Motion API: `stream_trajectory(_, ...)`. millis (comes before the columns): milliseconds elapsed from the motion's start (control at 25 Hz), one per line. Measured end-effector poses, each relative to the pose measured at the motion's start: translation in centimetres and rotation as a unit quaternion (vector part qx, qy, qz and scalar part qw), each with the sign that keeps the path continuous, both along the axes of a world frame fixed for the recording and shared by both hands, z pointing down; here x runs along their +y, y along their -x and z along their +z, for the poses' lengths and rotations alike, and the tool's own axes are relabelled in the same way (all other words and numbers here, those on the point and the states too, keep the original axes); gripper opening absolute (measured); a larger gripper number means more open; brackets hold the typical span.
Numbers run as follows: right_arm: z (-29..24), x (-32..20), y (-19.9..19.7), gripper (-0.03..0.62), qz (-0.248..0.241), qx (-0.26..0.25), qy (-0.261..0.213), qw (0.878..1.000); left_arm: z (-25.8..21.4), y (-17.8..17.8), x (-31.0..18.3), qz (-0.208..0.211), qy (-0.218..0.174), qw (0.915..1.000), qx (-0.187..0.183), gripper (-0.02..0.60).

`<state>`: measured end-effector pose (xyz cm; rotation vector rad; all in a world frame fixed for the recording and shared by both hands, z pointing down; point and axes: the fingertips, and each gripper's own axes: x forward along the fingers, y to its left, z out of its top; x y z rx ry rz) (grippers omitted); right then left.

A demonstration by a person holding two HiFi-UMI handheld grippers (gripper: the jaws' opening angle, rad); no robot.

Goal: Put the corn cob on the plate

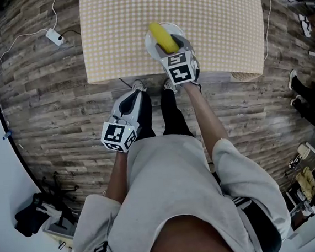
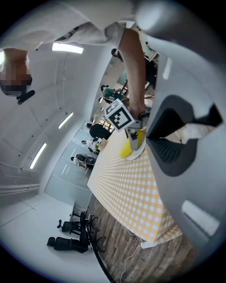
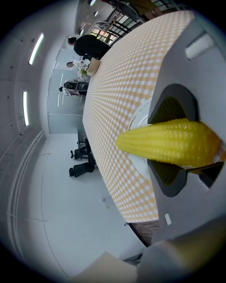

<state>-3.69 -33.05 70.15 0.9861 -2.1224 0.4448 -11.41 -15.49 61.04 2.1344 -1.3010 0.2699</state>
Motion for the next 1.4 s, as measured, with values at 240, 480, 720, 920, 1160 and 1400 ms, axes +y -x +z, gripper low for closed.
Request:
stream_trajectory(240,0.2,0.1,0.2,0.256,-0.012,0.016,-0.002,1.000,0.0,0.4,0.0,-0.003,-0.002,1.0000,0.000,0.008)
stream_trajectory(480,0.0,0.1,0.1,0.259,-0.011,0.022,-0.008,1.000,-0.4,0.2,0.2,-0.005,-0.005,1.0000,0.000,0.008)
stream_trajectory(720,-0.1,0.1,0.3,0.288,-0.010,0.004,-0.013,1.000,-0.5,0.6,0.5,-0.009,-0.006,0.9999,-0.001,0.008)
stream_trajectory(920,-0.4,0.1,0.3,0.328,-0.014,0.002,-0.015,1.000,-0.6,0.5,0.9,-0.008,-0.007,0.9999,-0.001,0.008)
stream_trajectory(1160,-0.5,0.5,0.5,0.318,-0.017,-0.003,-0.015,1.000,-0.6,0.4,1.0,-0.008,-0.010,0.9999,-0.001,0.008)
stream_trajectory(1400,-3.2,0.2,0.0,0.284,-0.005,-0.016,-0.060,0.998,-1.3,0.1,1.4,-0.005,-0.019,0.9998,-0.006,0.008)
